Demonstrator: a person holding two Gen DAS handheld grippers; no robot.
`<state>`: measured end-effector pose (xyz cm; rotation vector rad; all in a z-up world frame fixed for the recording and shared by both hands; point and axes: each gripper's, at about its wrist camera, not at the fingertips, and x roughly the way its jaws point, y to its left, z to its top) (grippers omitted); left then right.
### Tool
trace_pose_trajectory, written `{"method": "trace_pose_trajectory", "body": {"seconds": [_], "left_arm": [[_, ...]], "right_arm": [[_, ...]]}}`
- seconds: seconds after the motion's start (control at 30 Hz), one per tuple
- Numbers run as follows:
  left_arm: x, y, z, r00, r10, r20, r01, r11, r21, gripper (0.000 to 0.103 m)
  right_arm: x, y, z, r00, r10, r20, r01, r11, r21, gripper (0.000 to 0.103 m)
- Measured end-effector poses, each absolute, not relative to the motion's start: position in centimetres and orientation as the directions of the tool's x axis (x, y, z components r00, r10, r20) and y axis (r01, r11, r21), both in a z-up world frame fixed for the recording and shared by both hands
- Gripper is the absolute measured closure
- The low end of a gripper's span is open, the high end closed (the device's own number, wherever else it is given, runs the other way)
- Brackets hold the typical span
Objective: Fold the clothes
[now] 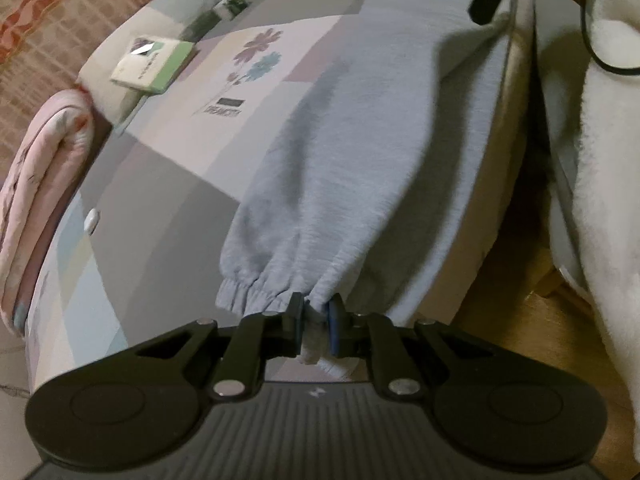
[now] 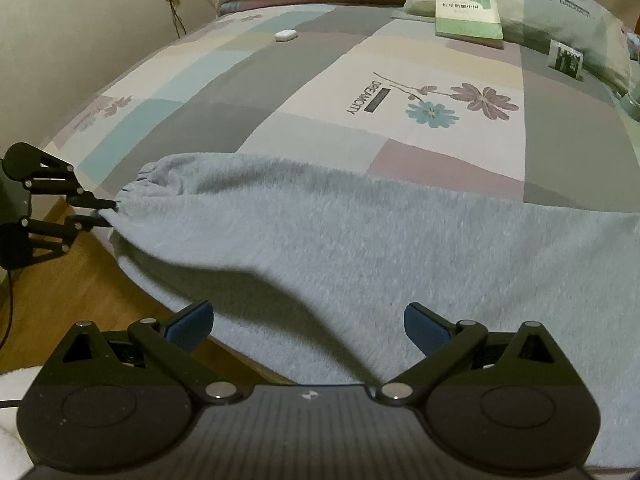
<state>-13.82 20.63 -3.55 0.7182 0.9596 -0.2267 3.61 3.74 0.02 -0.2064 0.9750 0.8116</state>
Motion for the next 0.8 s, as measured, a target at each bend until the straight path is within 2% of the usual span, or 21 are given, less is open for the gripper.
{"method": "trace_pose_trajectory", "body": {"seconds": [0.3, 0.43, 0.5, 0.53, 0.63, 0.7, 0.8], "left_arm": [[-13.6, 20.5, -4.2, 0.557, 0.101, -0.824, 0.501, 0.751, 0.431, 0.090], [-13.7, 20.4, -4.2, 0.561, 0.084, -0.824, 0.505, 0.753, 0.421, 0.086], [-14.1, 20.6, -4.0, 0.537, 0.049, -0.842, 0.524, 0.763, 0.379, 0.071], [-14.4, 20.8, -3.7, 0.532, 0.030, -0.846, 0.529, 0.769, 0.360, 0.070], [-15.2, 21.6, -2.5, 0.537, -0.014, -0.843, 0.522, 0.791, 0.319, 0.066], [-15.3, 22.6, -1.5, 0.566, -0.005, -0.824, 0.482, 0.814, 0.326, 0.063], [-14.7, 24.3, -0.2, 0.616, 0.044, -0.787, 0.373, 0.863, 0.340, 0.050]], "right_arm": [[3.9, 3.1, 0.0, 0.325, 0.511, -0.796, -0.685, 0.707, 0.175, 0.000], [4.2, 1.0, -0.5, 0.372, 0.491, -0.787, -0.674, 0.726, 0.134, 0.000], [4.5, -0.5, -1.0, 0.387, 0.476, -0.790, -0.655, 0.745, 0.128, 0.001], [4.6, -1.3, -1.3, 0.394, 0.467, -0.792, -0.642, 0.756, 0.126, 0.002], [4.3, -3.4, -2.2, 0.440, 0.443, -0.781, -0.625, 0.776, 0.088, 0.012], [4.2, -4.4, -2.7, 0.456, 0.424, -0.782, -0.616, 0.785, 0.067, 0.025], [4.1, -5.4, -3.1, 0.461, 0.422, -0.781, -0.612, 0.788, 0.064, 0.038]]}}
